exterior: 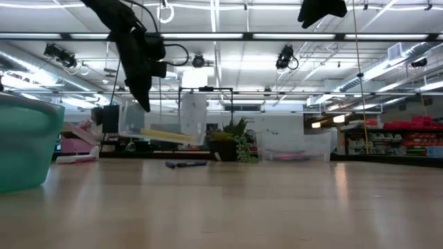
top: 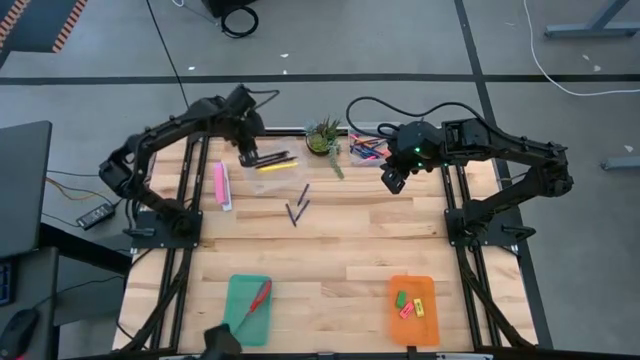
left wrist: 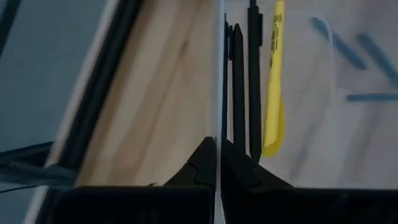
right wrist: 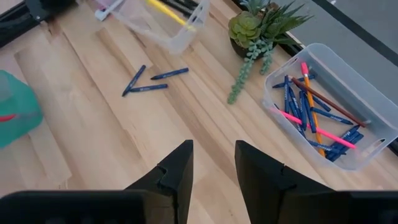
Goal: Sort crayons/erasers/pens/pencils in bins
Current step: Move the center transparent bin on the top left of the table
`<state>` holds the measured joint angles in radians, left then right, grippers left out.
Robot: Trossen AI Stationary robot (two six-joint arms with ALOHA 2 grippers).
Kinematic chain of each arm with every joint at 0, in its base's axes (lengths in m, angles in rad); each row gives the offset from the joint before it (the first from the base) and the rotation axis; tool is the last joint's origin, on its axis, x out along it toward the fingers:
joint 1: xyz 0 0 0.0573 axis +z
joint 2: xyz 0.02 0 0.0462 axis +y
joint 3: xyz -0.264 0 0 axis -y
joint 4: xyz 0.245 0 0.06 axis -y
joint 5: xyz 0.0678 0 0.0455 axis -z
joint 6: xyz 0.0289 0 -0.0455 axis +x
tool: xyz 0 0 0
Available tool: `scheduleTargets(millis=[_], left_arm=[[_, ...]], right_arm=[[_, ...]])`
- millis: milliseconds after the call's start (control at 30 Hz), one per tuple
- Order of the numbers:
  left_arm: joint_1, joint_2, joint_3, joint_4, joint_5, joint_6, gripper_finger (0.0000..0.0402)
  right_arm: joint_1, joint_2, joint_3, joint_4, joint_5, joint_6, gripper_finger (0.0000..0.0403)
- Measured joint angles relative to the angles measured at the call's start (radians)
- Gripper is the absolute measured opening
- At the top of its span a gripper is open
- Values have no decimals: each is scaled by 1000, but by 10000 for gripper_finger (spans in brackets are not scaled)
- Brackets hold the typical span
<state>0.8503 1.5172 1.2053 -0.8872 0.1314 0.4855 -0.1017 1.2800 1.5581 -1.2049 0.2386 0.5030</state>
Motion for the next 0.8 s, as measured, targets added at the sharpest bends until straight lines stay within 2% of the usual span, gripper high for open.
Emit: scheduleTargets(millis=[167,333,700,800], left_arm=[[63,29,0,15,0,72,7],[72,87,0,20,-2,94,8],[71,106,0,78,-84,101,81],[63,103,0,76,-121,63,103]], right_arm=[[-1,0,0,24,3,-4,125],[-1,0,0,47,45,5,125],[-25,0,0,80,75,24,125],[-52,0,0,81,75,21,125]])
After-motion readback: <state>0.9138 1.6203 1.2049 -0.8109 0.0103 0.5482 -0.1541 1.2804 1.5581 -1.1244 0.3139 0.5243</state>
